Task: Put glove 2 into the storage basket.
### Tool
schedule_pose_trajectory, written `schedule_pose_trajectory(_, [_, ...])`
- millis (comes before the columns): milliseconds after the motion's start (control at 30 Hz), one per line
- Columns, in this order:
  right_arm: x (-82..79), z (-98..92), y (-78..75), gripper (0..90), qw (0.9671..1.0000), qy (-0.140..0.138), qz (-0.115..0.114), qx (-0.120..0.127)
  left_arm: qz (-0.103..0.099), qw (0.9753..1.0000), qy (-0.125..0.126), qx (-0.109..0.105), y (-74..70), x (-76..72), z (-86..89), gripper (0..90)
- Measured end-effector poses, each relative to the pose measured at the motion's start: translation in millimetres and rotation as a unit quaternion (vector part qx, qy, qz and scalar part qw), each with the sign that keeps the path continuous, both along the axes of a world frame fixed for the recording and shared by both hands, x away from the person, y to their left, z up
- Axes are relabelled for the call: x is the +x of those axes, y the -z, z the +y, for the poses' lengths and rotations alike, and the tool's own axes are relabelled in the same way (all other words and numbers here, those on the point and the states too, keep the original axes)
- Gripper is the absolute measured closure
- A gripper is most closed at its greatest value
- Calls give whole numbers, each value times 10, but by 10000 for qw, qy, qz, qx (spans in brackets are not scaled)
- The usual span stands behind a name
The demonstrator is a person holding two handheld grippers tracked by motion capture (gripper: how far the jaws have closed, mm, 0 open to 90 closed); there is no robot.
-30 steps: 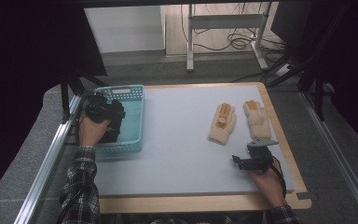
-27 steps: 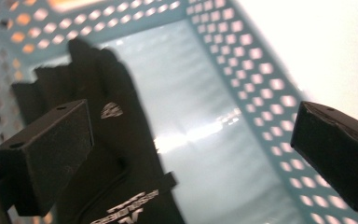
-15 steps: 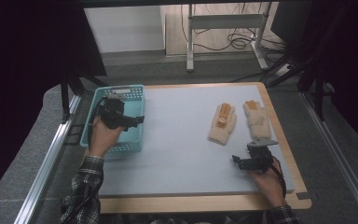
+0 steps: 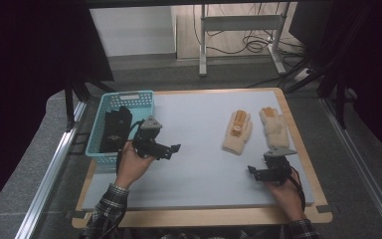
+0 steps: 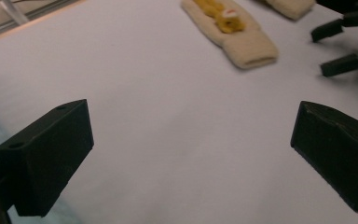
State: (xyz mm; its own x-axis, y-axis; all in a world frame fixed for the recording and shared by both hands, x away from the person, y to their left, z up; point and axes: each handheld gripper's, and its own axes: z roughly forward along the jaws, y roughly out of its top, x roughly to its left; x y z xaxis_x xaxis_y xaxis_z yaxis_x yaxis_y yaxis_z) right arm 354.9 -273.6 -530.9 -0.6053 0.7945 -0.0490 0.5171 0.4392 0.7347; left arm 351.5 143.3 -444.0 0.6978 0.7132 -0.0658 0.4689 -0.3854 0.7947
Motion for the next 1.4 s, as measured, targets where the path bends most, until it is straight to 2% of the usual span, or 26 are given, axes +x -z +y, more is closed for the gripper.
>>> schedule_pose_trajectory(67, [-1, 1, 0, 191, 10000, 5, 1, -1, -10, 9999, 109, -23, 61, -73, -76, 0])
schedule_pose_trajectory(200, [-1, 1, 0, 191, 10000, 5, 4, 2, -51, 9996, 254, 87, 213, -183, -197, 0])
schedule_pose_trajectory(333, [-1, 1, 0, 191, 10000, 4, 2, 1, -3, 9993, 305, 233, 384, -260, -281, 0])
schedule_pose_trajectory(433, [-1, 2, 0, 191, 10000, 4, 3, 0, 37, 9991, 319, 262, 503, -291, -311, 0])
schedule_pose_trajectory(667, [-2, 2, 0, 191, 10000, 8, 0, -1, 160, 9992, 184, 313, 745, -321, -292, 0])
schedule_pose_trajectory(733, [-2, 2, 0, 190, 10000, 8, -1, -1, 208, 9989, 122, 406, 822, -325, -279, 0])
schedule_pose_trajectory(767, [-2, 2, 0, 190, 10000, 9, 0, 0, 256, 9980, 80, 569, 884, -326, -271, 0])
schedule_pose_trajectory(867, [-2, 2, 0, 190, 10000, 9, -1, -1, 265, 9973, 7, 682, 928, -331, -264, 0])
schedule_pose_trajectory(1000, [-2, 1, 0, 190, 10000, 8, -1, 0, 378, 9961, -39, 800, 1022, -325, -273, 0])
schedule_pose_trajectory(1067, [-2, 1, 0, 190, 10000, 8, -1, 0, 471, 9966, -67, 669, 1034, -313, -258, 0])
schedule_pose_trajectory(1300, [4, -14, -7, 195, 10000, 54, 12, 63, 474, 9968, -76, 633, 1043, -312, -254, 0])
schedule_pose_trajectory(1400, [29, -123, -42, 220, 9992, 209, 14, 338, 464, 9968, -81, 640, 1044, -314, -256, 0])
